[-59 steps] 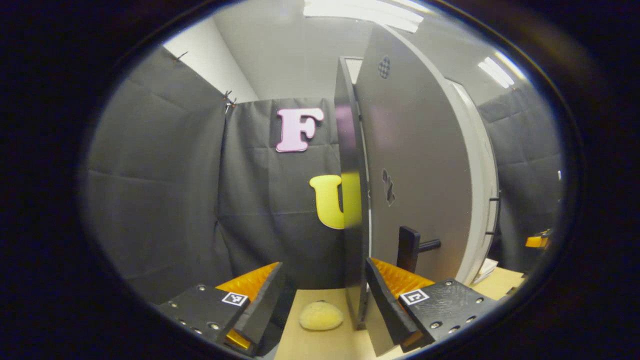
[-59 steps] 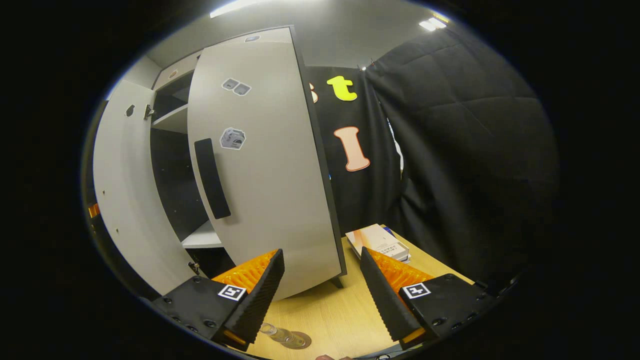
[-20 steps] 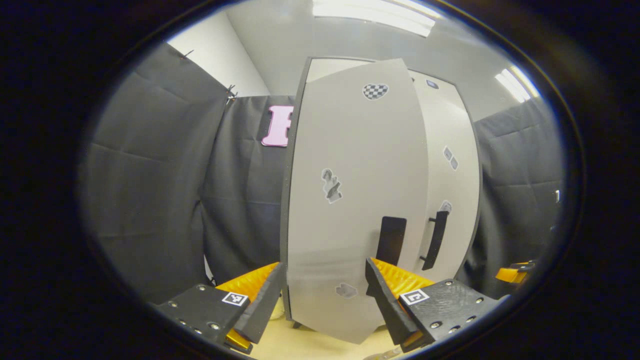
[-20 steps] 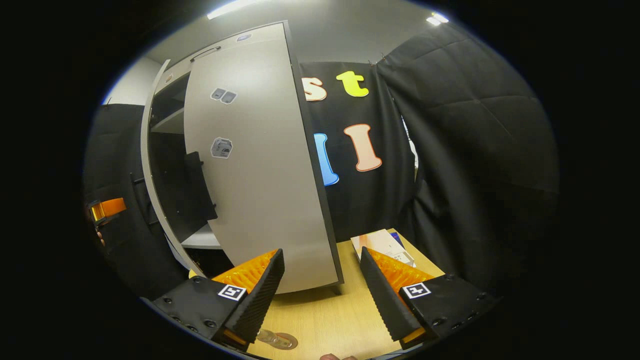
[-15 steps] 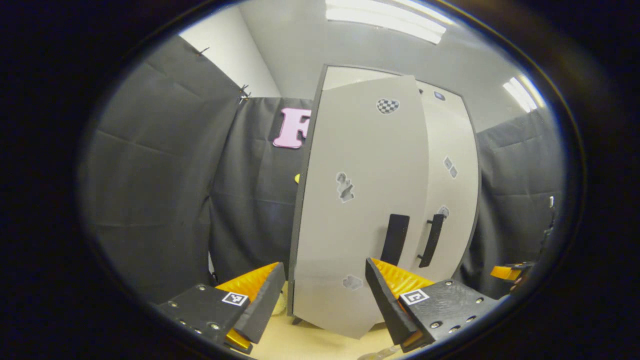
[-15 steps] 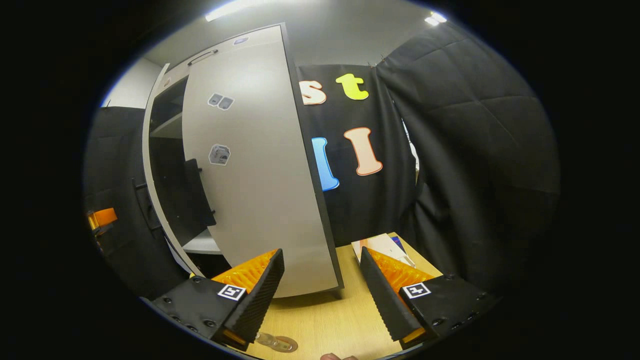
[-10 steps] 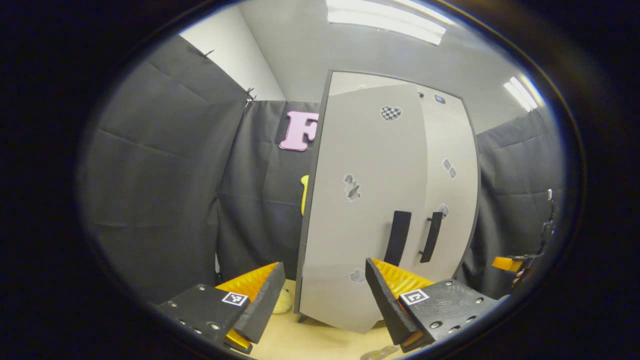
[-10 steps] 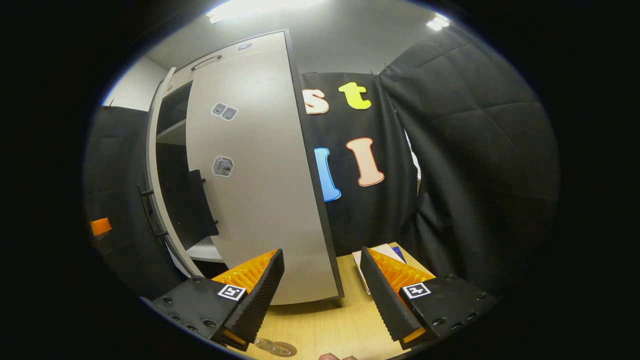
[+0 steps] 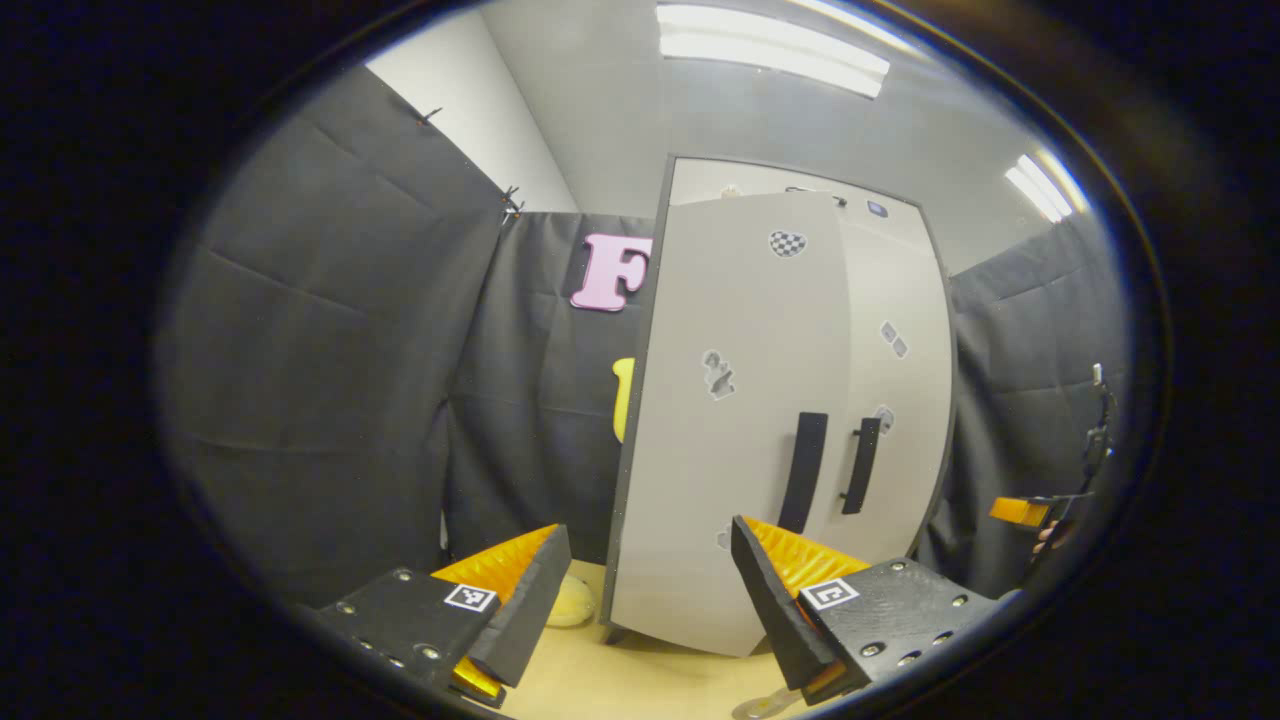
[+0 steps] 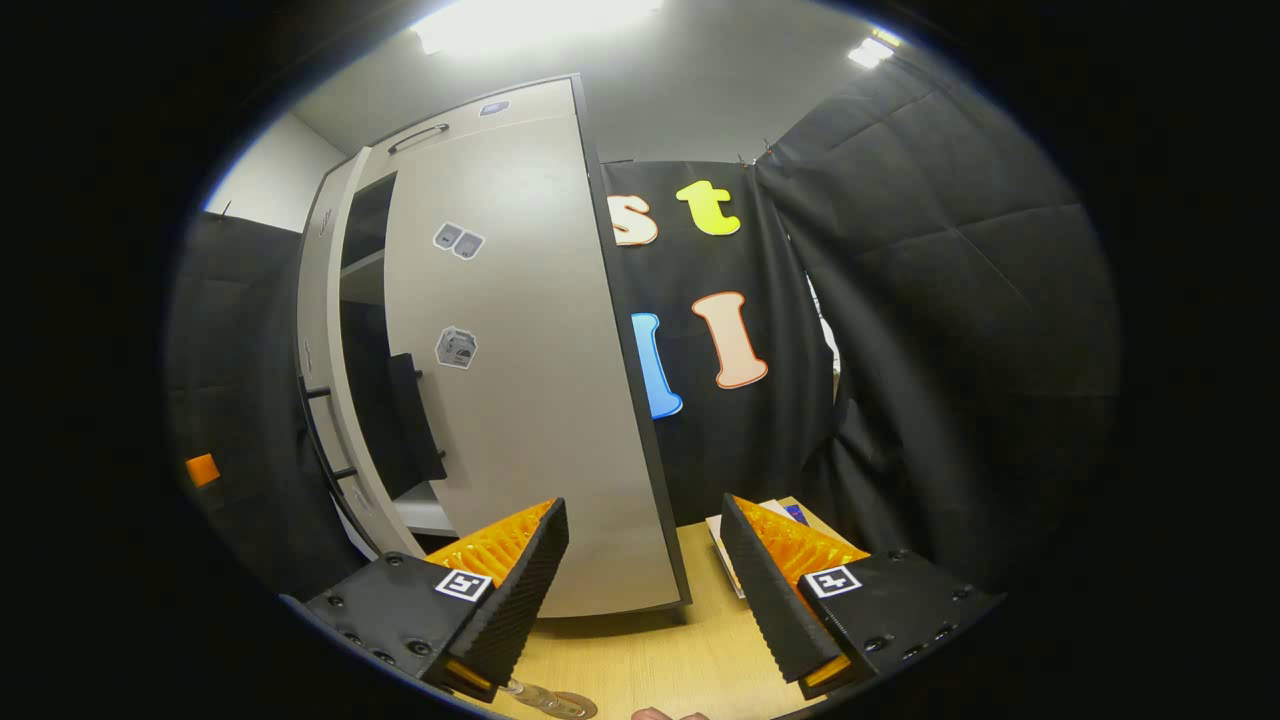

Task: Grasp the bottle in the cabinet with the left hand and place it on the coaster, then close the right door with the right hand and the left door with the left hand.

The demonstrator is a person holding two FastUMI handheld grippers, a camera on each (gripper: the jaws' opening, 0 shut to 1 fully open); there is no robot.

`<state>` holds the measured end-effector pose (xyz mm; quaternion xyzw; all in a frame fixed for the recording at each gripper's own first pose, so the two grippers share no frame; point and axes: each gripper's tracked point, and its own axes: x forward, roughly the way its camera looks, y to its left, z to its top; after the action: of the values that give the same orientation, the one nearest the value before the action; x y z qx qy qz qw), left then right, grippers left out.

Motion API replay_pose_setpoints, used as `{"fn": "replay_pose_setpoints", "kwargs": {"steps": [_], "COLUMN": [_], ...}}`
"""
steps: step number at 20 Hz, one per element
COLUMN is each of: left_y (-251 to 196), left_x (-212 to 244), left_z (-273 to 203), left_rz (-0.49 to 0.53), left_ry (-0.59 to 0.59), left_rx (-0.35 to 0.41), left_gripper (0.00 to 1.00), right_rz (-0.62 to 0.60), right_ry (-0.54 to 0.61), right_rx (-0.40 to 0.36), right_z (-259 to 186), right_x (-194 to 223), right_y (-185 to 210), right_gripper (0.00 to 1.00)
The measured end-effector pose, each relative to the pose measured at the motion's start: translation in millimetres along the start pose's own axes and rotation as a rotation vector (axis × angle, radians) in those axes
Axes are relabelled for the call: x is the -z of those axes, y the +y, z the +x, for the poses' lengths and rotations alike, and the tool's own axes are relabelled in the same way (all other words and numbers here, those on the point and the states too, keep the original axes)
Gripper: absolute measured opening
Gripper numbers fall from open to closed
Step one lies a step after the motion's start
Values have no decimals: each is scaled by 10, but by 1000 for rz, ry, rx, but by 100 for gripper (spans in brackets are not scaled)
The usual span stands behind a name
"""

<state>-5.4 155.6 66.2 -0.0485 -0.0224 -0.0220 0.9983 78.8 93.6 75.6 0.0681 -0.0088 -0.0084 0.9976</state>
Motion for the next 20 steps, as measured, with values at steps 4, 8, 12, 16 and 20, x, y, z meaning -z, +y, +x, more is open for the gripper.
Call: {"fn": "replay_pose_setpoints", "kwargs": {"steps": [4,8,12,16,20], "left_y": [-80,-20,-7,-131,-293], "left_x": [-145,-106,-43,90,287], "left_z": [93,204,257,279,333], "left_rz": [-18,26,0,31,0], "left_ry": [-60,-50,-44,-24,36], "left_rx": [32,-2,-68,-46,5], "left_gripper": [94,94,94,94,100], "right_rz": [37,28,-34,-33,-70], "right_ry": [15,41,66,80,118], "right_rx": [-50,-90,-80,-98,-80], "right_z": [3,33,48,22,7], "right_x": [9,117,223,334,439], "right_y": [196,386,418,547,538], "right_gripper": [98,98,98,98,98]}}
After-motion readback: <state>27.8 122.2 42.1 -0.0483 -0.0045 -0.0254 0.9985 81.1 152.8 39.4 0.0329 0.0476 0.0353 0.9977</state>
